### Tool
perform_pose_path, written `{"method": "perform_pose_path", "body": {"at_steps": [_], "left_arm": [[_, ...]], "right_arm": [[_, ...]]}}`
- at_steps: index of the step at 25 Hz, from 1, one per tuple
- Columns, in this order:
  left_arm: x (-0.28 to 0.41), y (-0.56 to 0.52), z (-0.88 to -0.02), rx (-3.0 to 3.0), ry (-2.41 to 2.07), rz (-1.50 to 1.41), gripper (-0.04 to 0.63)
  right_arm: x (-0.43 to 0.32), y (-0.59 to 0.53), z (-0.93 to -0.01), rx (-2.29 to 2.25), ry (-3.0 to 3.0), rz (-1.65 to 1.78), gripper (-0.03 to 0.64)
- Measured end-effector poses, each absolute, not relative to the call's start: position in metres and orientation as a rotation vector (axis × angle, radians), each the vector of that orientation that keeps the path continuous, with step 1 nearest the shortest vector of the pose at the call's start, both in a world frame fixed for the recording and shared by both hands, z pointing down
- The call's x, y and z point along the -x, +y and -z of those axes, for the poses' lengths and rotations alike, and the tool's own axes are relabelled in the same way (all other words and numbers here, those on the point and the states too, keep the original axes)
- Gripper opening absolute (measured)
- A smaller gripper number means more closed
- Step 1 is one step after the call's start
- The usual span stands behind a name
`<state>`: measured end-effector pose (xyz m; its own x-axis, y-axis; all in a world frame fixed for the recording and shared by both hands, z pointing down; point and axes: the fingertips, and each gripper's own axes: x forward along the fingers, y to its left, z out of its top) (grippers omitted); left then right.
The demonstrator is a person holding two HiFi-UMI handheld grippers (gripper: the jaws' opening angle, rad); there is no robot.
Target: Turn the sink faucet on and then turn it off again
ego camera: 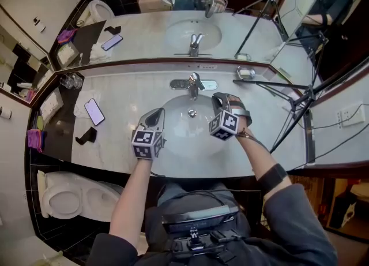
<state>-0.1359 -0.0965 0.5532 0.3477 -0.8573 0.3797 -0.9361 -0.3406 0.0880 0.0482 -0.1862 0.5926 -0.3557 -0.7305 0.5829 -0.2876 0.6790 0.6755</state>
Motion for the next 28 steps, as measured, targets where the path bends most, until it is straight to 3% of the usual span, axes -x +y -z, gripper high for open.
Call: {"method": "perform_pose_path", "body": {"at_steps": [6,16,28], "left_arm": [[0.137,-0.095,-0.541,-2.356,-1.593,-0.383,-0.012],[0.143,-0.090,-0.541,-2.364,-1.578,-0.384,-0.012],[0.148,-0.091,-0.552,-2.344,-1.571,-0.402,-0.012]], "right_arm": [[-0.081,-0.168,-0.569,-1.012,-2.062,0.308,0.020],[-0.146,-0.158,-0.569,-1.398,-2.279,-0.486,0.015],[-0.155,-0.145,-0.591,-1.408,-2.251,-0.539,0.014]]}}
